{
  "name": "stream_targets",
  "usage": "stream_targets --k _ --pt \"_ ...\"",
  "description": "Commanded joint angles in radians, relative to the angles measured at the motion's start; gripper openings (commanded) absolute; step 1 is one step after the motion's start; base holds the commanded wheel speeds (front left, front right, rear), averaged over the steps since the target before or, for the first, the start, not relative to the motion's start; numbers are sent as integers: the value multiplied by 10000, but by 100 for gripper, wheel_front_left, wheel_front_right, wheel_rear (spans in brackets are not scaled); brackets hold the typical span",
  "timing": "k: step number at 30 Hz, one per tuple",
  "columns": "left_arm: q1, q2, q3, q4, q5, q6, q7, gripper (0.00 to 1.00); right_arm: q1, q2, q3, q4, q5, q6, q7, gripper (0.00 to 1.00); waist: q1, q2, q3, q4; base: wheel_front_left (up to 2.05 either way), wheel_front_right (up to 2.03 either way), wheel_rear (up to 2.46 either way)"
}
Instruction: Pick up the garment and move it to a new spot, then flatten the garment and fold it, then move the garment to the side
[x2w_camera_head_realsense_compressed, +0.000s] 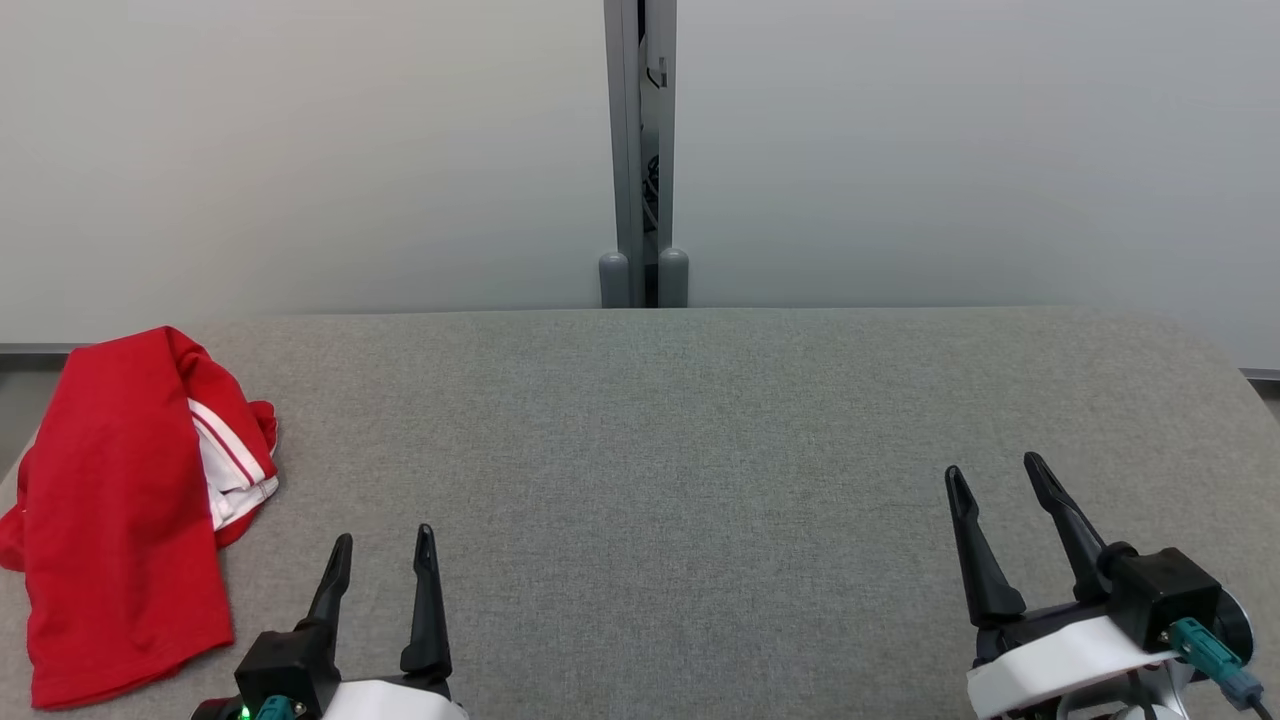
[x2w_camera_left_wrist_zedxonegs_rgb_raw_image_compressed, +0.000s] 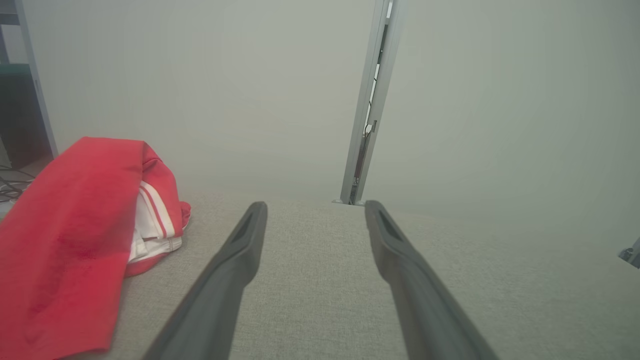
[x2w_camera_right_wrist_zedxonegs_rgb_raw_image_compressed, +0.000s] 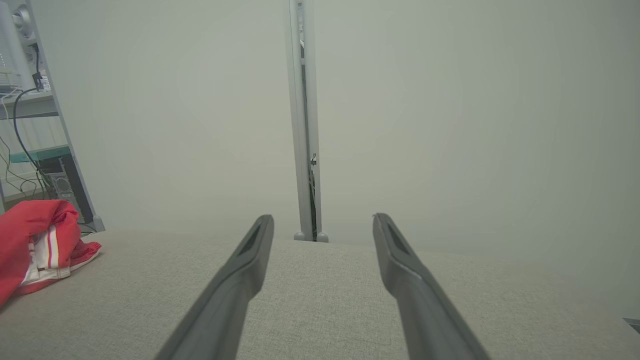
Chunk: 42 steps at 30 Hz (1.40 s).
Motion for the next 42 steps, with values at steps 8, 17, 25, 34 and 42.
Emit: stream_targets --k 8,17,25,34,42 --pt "-6 46 55 61 484 181 -188 100 -161 -91 78 42 -660 20 -265 100 0 0 -71 130 0 0 0" --pt "20 48 400 103 1260 52 -311 100 7 -102 188 61 -834 20 -458 100 0 0 -73 1210 0 0 0" --pt "4 46 924 258 1825 -371 -351 100 42 -98 473 -160 -586 19 -490 100 0 0 -42 2663 0 0 0" --pt "-5 51 1270 229 1662 -564 -352 100 -20 -91 795 -174 -435 19 -490 100 0 0 75 4029 0 0 0" --pt "-41 48 1585 444 1392 -485 -352 100 -699 -101 1294 208 -288 14 -490 100 0 0 420 4355 0 0 0"
